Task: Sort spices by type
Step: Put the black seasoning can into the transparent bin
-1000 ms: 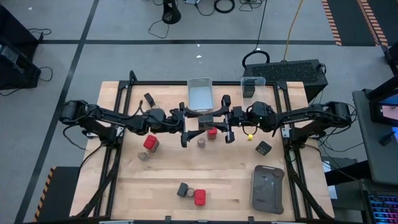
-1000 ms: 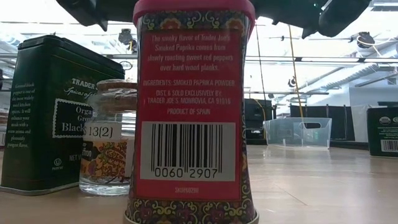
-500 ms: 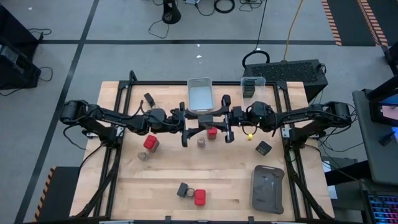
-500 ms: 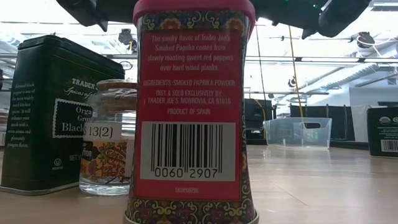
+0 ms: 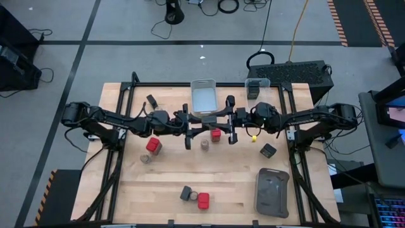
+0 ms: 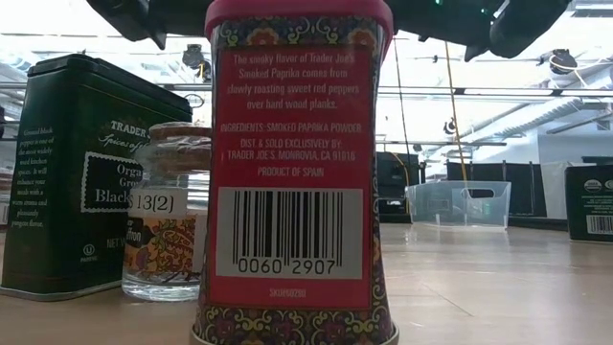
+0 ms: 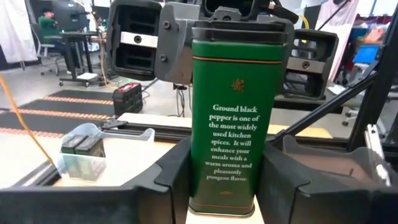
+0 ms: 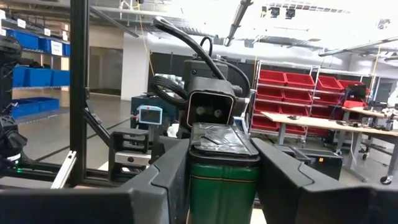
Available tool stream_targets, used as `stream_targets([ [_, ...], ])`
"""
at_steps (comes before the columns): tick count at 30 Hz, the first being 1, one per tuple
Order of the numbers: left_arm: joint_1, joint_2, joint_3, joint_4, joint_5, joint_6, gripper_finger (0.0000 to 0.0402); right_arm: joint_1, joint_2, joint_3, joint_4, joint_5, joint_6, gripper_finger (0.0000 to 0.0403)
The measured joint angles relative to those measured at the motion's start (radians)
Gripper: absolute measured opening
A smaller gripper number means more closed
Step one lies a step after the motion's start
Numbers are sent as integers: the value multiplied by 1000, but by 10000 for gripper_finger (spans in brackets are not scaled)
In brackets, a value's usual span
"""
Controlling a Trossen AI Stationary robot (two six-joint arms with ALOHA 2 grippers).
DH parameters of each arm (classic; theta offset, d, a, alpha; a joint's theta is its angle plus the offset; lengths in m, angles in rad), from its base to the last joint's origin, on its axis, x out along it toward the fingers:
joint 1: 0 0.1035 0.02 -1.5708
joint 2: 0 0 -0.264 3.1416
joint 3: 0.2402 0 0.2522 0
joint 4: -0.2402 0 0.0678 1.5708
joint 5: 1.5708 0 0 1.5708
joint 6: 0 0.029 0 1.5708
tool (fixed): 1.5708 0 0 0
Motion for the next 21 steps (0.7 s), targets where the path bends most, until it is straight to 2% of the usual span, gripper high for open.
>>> stream_targets([
  [4,1,0,0,-2,-4,24,141,-6,-5,1,-44,-10,0,160],
  [12,1,-16,0,-64,-49,76,140,-35,-75,21,-309,-11,-34,207],
  [15,2,-32,-1,-112,-56,80,140,-41,-118,93,-527,-10,-59,229],
  [17,3,-37,0,-144,-58,83,140,-41,-137,173,-733,-9,-86,243],
  [21,5,-35,-1,-189,-59,83,140,-39,-112,361,-1096,-4,-141,260],
])
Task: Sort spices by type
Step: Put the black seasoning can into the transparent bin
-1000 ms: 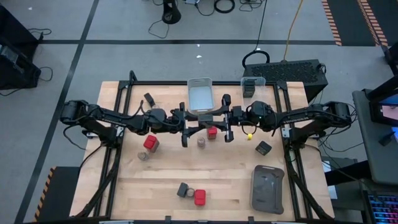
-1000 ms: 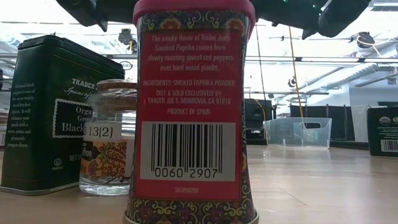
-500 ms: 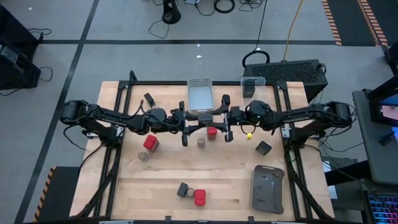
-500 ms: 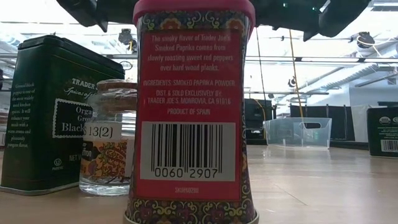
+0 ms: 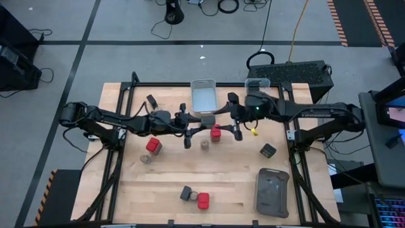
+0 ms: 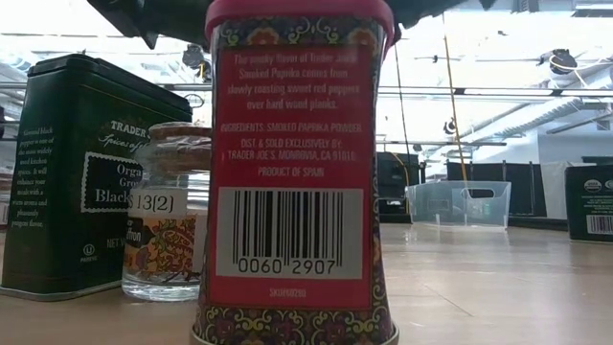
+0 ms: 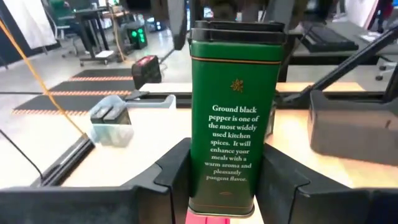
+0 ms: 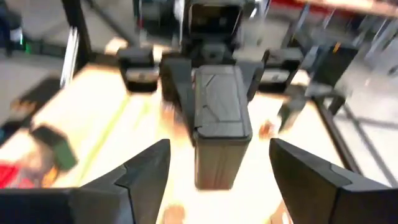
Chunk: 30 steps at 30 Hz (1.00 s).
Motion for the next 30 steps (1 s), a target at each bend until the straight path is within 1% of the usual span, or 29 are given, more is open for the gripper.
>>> stream_targets([
  [2,1,0,0,-14,0,5,140,1,30,83,-129,11,-35,264],
  [4,0,0,0,-28,0,15,140,1,61,152,-242,47,-63,265],
  [8,0,0,0,-30,-1,15,140,0,134,257,-365,106,-110,265],
  [14,2,0,0,-63,-5,17,140,7,246,379,-452,106,-136,265],
  [21,5,0,0,-131,-61,46,140,19,342,520,-618,106,-133,265],
  [24,15,0,0,-145,-65,44,140,20,376,554,-635,106,-133,265],
  [30,21,0,0,-148,-69,43,140,19,415,569,-628,108,-158,265],
])
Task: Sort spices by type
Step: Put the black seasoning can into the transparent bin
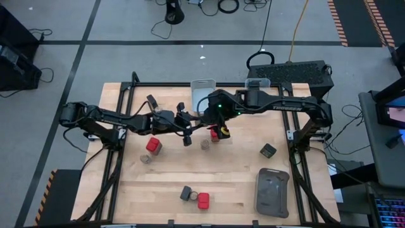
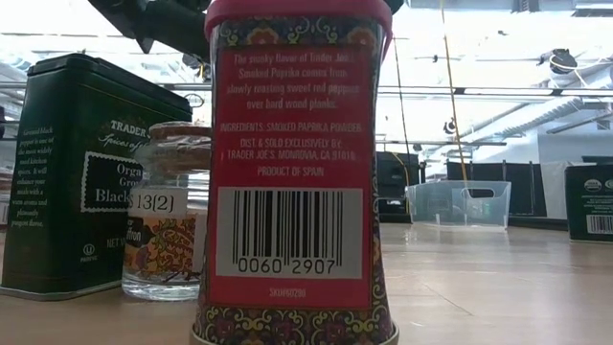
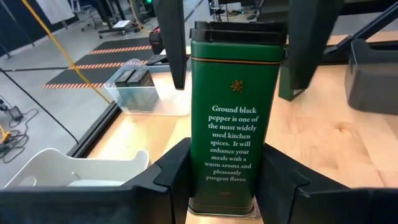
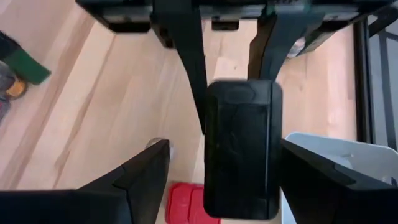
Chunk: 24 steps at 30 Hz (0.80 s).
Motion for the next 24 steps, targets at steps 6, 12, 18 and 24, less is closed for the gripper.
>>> stream_targets([
  [6,0,0,0,-48,-4,-1,140,0,5,0,31,8,-13,261],
  [12,1,0,0,-52,-6,-1,140,0,2,1,35,8,-13,234],
  [18,2,0,0,-51,-11,-2,140,0,2,1,40,8,-13,194],
  [24,1,0,0,-49,-11,-2,154,0,2,1,41,8,-12,145],
])
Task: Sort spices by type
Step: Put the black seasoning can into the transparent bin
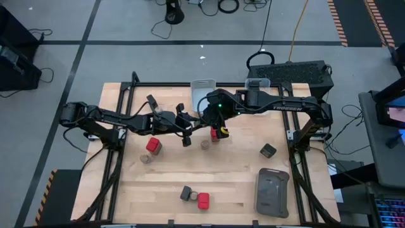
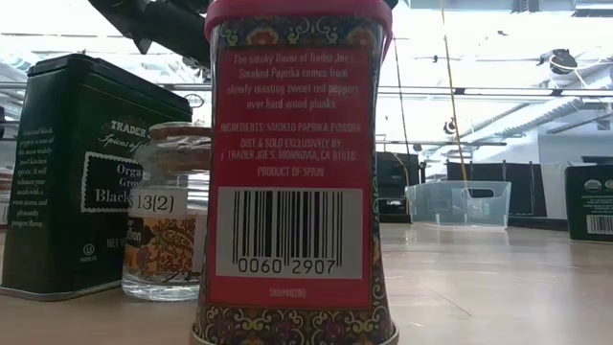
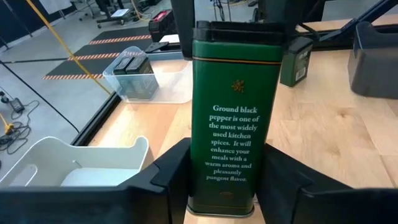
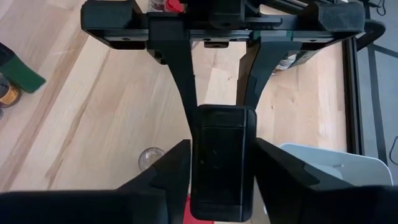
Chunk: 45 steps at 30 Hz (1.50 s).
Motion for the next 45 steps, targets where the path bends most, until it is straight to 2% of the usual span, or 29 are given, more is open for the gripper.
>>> stream_targets([
  [5,0,0,0,2,-10,1,164,0,0,0,0,0,-1,115],
  [10,-1,0,0,3,-17,25,175,-1,0,0,0,1,-5,116],
  [16,-1,-2,0,1,-19,26,238,-22,-4,0,-30,-6,-26,117],
  [20,-2,-47,1,-25,-23,26,287,-57,-16,-1,-77,-1,-30,117],
  [24,-2,-118,1,-102,-66,27,315,-99,-41,-1,-132,0,-43,119],
  [28,-2,-194,1,-207,-130,25,320,-154,-68,-1,-214,-2,-71,117],
  [35,-2,-279,1,-386,-139,-54,321,-271,-101,-1,-376,-1,-97,118],
  [45,-2,-286,1,-421,-138,-79,321,-473,-126,-1,-493,-8,-171,116],
])
